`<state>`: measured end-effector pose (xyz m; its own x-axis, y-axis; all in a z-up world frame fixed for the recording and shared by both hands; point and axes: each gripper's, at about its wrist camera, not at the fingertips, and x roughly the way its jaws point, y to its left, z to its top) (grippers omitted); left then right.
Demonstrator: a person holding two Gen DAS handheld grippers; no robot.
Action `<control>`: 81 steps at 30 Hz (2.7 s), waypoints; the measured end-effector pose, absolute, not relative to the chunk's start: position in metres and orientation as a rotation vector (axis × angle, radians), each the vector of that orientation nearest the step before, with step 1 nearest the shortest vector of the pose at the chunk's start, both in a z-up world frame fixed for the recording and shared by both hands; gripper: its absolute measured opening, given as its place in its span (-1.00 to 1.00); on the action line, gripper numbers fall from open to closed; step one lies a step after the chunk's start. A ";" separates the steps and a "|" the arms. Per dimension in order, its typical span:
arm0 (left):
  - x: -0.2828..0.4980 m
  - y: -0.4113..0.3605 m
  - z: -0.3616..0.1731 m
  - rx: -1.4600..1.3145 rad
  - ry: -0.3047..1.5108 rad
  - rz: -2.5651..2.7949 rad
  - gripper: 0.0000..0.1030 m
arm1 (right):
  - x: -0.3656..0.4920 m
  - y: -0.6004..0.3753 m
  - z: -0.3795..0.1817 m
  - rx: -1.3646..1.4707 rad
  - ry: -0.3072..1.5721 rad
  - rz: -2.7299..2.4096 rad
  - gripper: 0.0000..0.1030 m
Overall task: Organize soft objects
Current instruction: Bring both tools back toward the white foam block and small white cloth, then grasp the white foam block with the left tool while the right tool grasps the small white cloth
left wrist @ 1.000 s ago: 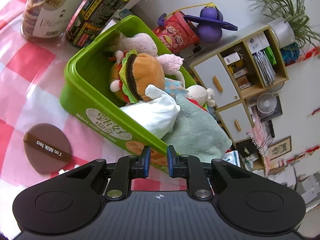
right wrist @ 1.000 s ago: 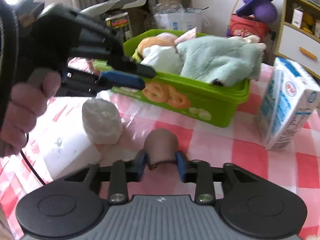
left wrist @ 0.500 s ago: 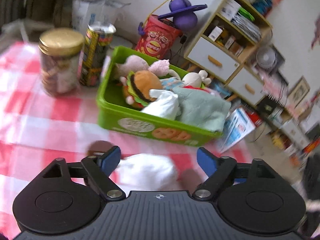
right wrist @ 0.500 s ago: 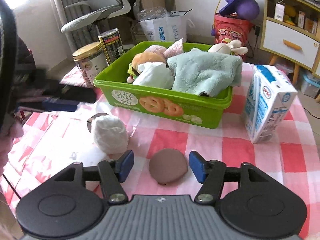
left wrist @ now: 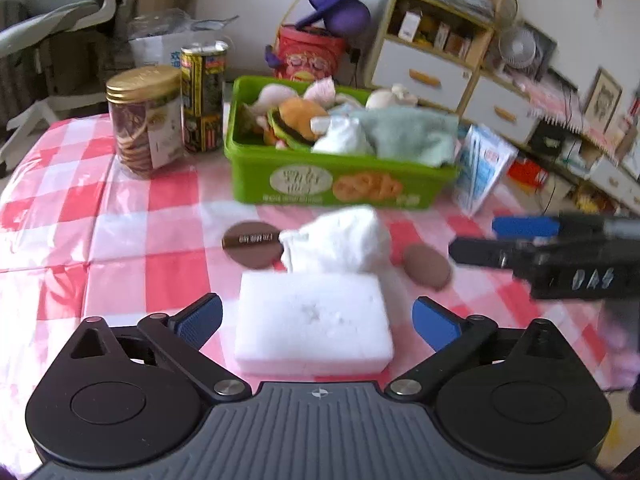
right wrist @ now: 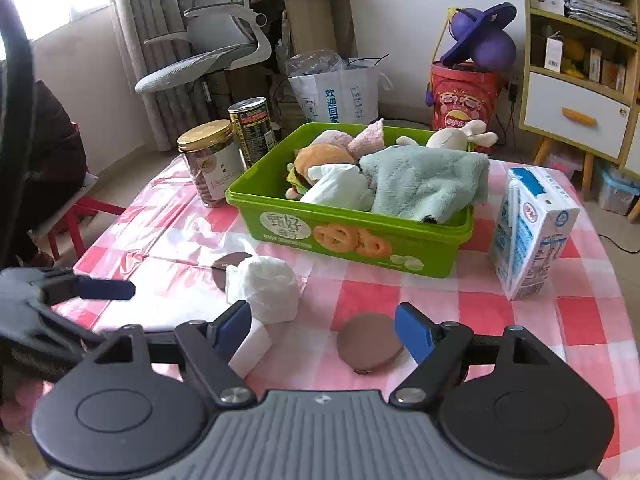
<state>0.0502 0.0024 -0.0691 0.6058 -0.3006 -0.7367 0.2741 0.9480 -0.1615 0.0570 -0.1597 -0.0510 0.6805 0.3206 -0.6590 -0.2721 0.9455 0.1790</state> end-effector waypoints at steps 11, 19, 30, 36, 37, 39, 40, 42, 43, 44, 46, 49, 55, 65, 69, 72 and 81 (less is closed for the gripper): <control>0.059 0.009 -0.096 -0.017 0.909 -0.350 0.87 | 0.077 -0.121 -0.073 0.060 0.826 0.399 0.30; 0.072 0.035 -0.105 -0.212 0.973 -0.374 0.56 | 0.096 -0.103 -0.081 0.112 0.836 0.411 0.30; 0.075 0.053 -0.106 -0.317 1.004 -0.355 -0.05 | 0.112 -0.096 -0.084 0.200 0.840 0.344 -0.66; 0.075 0.059 -0.100 -0.351 0.997 -0.329 -0.27 | 0.109 -0.100 -0.077 0.208 0.828 0.348 -0.82; 0.075 0.059 -0.099 -0.353 0.996 -0.327 -0.29 | 0.108 -0.101 -0.076 0.208 0.824 0.349 -0.83; 0.073 0.060 -0.096 -0.357 0.991 -0.324 -0.31 | 0.106 -0.101 -0.073 0.207 0.816 0.351 -0.84; 0.071 0.061 -0.094 -0.359 0.986 -0.323 -0.33 | 0.106 -0.101 -0.072 0.209 0.812 0.353 -0.86; 0.070 0.062 -0.090 -0.359 0.979 -0.317 -0.34 | 0.104 -0.103 -0.069 0.219 0.805 0.355 -0.87; 0.069 0.063 -0.089 -0.362 0.977 -0.315 -0.35 | 0.104 -0.104 -0.068 0.223 0.801 0.356 -0.87; 0.068 0.064 -0.088 -0.364 0.978 -0.312 -0.37 | 0.103 -0.104 -0.066 0.227 0.797 0.357 -0.88; 0.068 0.066 -0.087 -0.369 0.982 -0.303 -0.41 | 0.102 -0.106 -0.064 0.230 0.788 0.357 -0.88; 0.067 0.068 -0.084 -0.376 0.979 -0.295 -0.43 | 0.101 -0.108 -0.060 0.244 0.776 0.360 -0.89; 0.064 0.071 -0.078 -0.381 0.962 -0.294 -0.44 | 0.100 -0.114 -0.054 0.270 0.761 0.355 -0.89; 0.064 0.075 -0.072 -0.394 0.947 -0.281 -0.45 | 0.099 -0.120 -0.047 0.299 0.733 0.347 -0.89; 0.064 0.079 -0.066 -0.408 0.924 -0.267 -0.45 | 0.099 -0.125 -0.042 0.319 0.713 0.343 -0.89; 0.065 0.084 -0.061 -0.420 0.906 -0.255 -0.45 | 0.099 -0.129 -0.039 0.341 0.702 0.334 -0.89; 0.067 0.086 -0.052 -0.436 0.875 -0.232 -0.45 | 0.099 -0.143 -0.031 0.393 0.667 0.311 -0.90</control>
